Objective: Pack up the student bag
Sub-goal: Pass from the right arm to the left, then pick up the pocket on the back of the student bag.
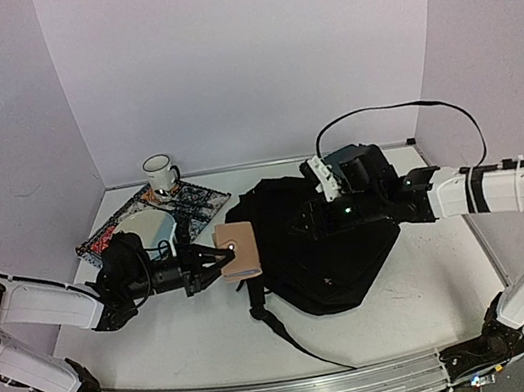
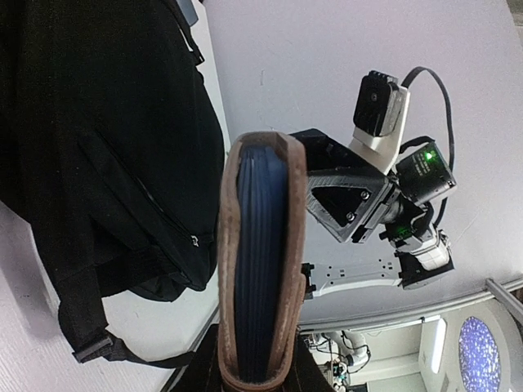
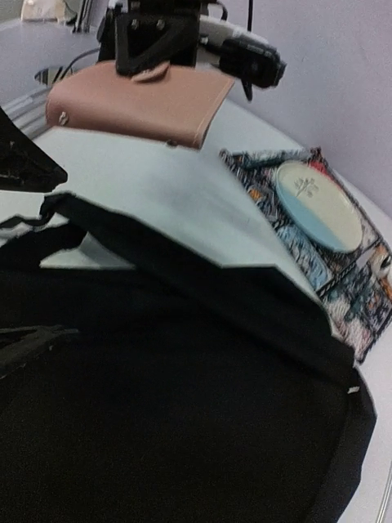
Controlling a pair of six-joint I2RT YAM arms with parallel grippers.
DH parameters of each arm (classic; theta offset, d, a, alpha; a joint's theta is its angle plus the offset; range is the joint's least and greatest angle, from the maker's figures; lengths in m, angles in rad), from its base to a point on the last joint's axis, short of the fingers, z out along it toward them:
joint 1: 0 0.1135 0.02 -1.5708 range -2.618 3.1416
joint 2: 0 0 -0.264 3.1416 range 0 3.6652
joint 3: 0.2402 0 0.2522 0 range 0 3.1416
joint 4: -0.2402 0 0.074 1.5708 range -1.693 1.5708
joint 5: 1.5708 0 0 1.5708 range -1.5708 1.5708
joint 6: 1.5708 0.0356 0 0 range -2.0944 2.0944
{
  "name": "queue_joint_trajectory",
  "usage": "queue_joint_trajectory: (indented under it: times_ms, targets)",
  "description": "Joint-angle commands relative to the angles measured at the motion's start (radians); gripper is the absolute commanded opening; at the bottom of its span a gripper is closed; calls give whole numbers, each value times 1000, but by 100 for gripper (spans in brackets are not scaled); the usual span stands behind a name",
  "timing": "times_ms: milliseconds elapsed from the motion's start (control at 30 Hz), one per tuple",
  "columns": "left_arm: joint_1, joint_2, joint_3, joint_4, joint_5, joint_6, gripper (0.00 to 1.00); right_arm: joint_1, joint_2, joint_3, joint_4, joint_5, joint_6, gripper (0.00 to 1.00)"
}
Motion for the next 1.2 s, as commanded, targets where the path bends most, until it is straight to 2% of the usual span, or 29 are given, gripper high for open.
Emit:
queue_joint_trajectory:
  times_ms: [0,100,300,533,967,1167]
  targets:
    - [-1,24,6,68,-40,-32,0,12,-4,78,-315,236,-135,57]
    - [-1,42,8,69,-44,-39,0,45,42,126,-426,348,-170,60]
    - [-1,55,13,69,-52,-38,0,105,176,212,-523,477,-212,68]
    - [-1,50,5,64,-54,-35,0,123,275,267,-571,532,-227,70]
    - [-1,58,6,58,-50,-27,0,125,396,271,-588,542,-232,72]
    - [-1,67,5,55,-50,-26,0,136,313,268,-553,457,-241,78]
